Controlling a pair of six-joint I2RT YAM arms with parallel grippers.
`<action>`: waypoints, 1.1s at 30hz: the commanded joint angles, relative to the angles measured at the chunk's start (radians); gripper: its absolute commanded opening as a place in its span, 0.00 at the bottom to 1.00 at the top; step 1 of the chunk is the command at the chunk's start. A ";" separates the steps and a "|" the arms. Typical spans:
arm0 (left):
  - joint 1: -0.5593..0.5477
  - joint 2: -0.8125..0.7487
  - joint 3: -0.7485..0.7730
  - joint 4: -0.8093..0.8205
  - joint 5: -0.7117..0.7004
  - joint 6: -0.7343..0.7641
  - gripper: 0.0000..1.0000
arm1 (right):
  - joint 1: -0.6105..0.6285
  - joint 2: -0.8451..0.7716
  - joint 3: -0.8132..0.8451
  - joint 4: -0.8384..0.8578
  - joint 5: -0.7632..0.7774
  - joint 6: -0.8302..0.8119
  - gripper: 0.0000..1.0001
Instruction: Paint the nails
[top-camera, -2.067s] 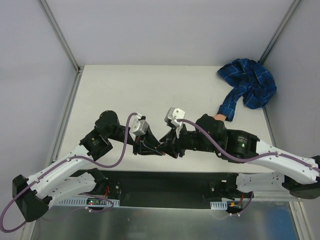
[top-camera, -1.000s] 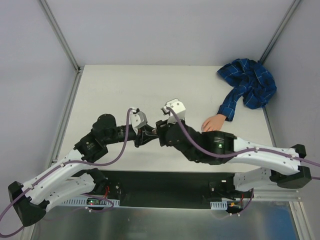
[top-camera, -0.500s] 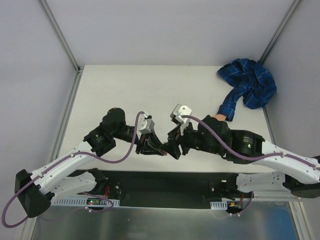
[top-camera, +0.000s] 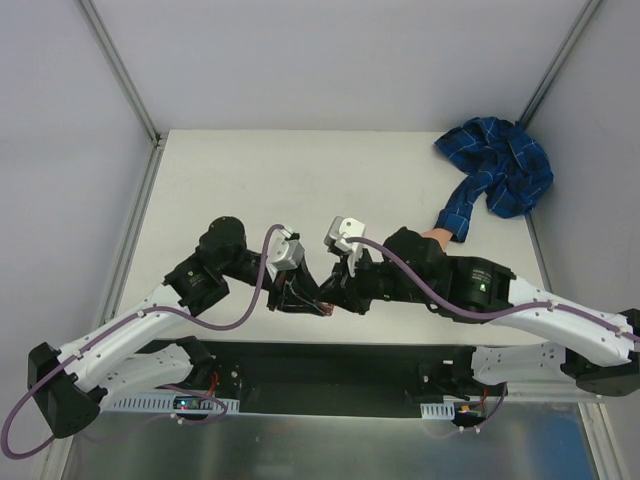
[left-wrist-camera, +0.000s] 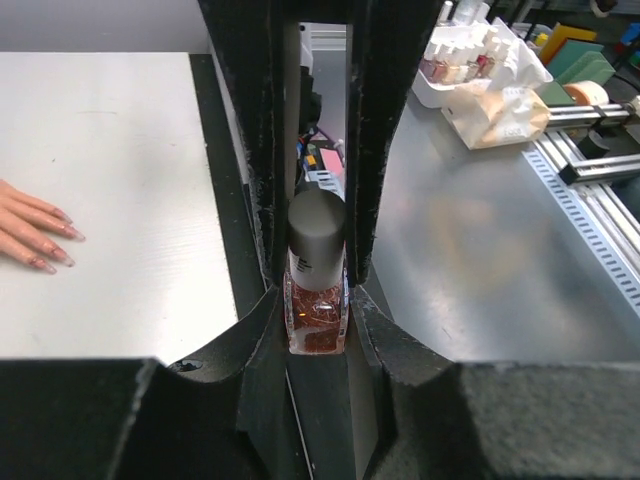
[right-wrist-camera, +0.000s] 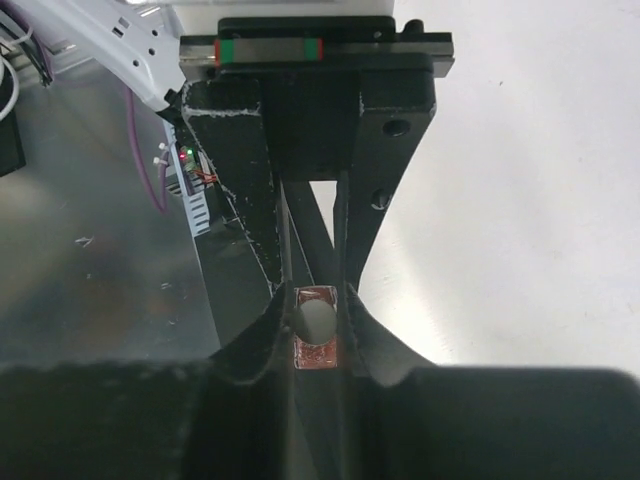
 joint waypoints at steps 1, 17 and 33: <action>-0.002 -0.075 0.013 0.044 -0.208 0.049 0.00 | -0.004 0.019 0.001 0.037 -0.003 -0.007 0.05; 0.001 -0.199 -0.027 -0.056 -0.763 0.132 0.00 | 0.241 0.365 0.280 -0.228 1.191 0.518 0.02; -0.001 -0.077 0.025 0.010 -0.122 0.081 0.00 | 0.071 0.027 0.030 0.038 0.247 0.129 0.50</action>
